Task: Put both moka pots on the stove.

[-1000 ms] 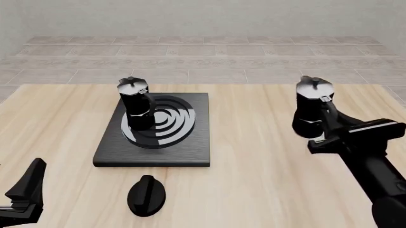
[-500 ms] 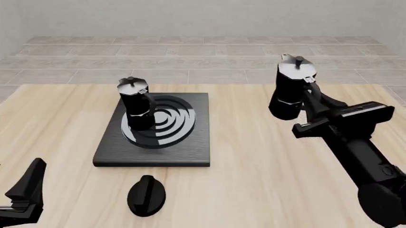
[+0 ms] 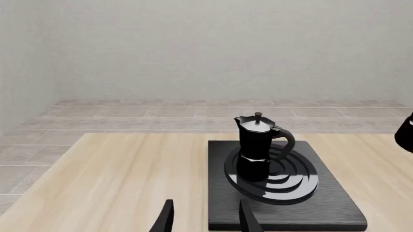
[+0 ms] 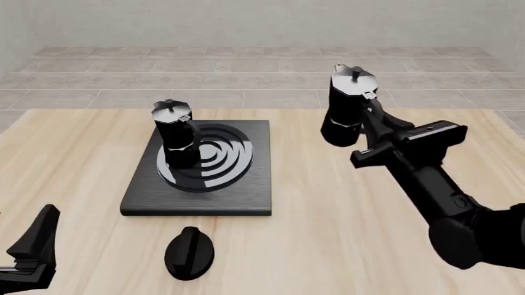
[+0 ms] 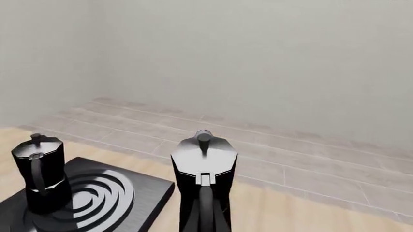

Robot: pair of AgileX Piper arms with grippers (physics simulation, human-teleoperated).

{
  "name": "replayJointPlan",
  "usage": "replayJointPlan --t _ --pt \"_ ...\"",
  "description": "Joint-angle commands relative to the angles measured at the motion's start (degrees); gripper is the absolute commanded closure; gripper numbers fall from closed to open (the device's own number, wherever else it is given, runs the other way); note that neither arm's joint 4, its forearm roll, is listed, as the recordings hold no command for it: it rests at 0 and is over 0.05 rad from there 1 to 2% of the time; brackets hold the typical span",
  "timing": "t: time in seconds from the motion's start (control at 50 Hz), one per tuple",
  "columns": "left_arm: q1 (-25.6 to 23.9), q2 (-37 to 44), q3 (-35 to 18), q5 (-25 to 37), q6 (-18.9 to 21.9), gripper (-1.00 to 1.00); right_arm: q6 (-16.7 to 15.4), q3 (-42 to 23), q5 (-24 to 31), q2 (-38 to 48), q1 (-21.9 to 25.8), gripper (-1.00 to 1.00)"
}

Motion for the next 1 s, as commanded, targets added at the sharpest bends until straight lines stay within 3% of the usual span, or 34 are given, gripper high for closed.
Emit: replayJointPlan --t 0.02,0.28,1.0 --pt "0.0 0.0 0.0 0.0 0.0 -1.00 -0.2 -4.1 -2.4 3.4 2.8 1.00" --pt "0.0 0.0 0.0 0.0 0.0 -1.00 -1.9 -8.4 -3.5 8.1 6.1 1.00" --pt "0.0 0.0 0.0 0.0 0.0 -1.00 -1.8 -20.1 -3.2 18.1 12.7 1.00"
